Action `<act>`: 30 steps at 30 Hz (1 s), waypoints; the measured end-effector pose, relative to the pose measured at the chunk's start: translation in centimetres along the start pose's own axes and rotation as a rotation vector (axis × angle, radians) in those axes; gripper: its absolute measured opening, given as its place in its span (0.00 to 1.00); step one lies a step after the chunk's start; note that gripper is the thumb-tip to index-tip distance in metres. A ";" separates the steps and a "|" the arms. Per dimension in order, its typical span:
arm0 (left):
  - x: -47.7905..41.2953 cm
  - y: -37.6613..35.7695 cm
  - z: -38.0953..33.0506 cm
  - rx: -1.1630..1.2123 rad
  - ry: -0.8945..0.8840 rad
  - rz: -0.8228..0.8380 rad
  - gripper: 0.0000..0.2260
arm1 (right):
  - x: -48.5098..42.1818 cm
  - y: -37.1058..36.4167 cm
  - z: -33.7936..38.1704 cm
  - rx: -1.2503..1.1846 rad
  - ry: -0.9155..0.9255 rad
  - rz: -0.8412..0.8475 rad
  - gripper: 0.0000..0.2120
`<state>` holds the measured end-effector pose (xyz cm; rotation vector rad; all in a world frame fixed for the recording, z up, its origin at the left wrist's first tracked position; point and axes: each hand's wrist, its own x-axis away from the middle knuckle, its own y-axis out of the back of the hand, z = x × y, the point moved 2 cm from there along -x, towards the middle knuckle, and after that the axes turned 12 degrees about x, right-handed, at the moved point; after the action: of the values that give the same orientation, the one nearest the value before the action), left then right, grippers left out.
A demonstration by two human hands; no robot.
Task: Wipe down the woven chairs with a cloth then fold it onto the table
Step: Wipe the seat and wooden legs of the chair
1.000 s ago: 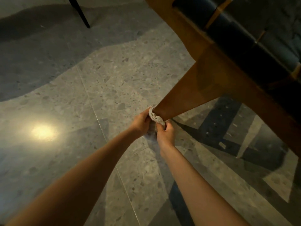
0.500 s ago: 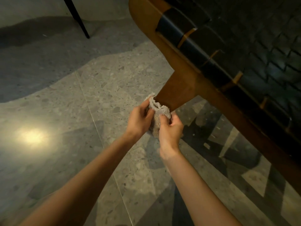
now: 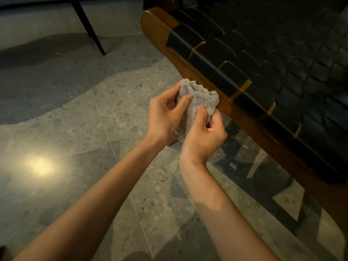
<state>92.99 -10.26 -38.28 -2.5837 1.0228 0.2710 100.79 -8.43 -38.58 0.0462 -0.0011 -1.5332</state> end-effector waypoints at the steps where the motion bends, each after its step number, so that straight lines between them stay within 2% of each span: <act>1: 0.0 0.0 0.1 -0.008 -0.003 0.012 0.13 | 0.0 -0.1 -0.2 -0.007 0.002 -0.006 0.10; 8: -0.6 1.6 3.2 -0.098 -0.013 0.113 0.13 | -0.3 -1.1 -2.5 0.153 0.123 -0.058 0.10; 14: -0.1 5.3 9.1 -0.251 0.145 0.174 0.14 | -0.4 -2.6 -8.2 0.320 0.075 0.095 0.12; 19: 0.5 8.0 13.8 -0.361 0.267 0.182 0.14 | -1.1 -4.1 -13.5 0.485 -0.055 0.253 0.12; 25: 0.5 9.9 17.2 -0.465 0.347 0.248 0.15 | -2.5 -5.5 -17.7 0.554 -0.338 0.511 0.12; 30: 0.4 9.8 17.8 -0.493 0.403 0.244 0.19 | -2.3 -5.8 -18.5 0.573 -0.386 0.600 0.15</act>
<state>85.65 -10.30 -57.25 -3.0279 1.5908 0.0625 95.46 -5.79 -57.17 0.1872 -0.7032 -0.8823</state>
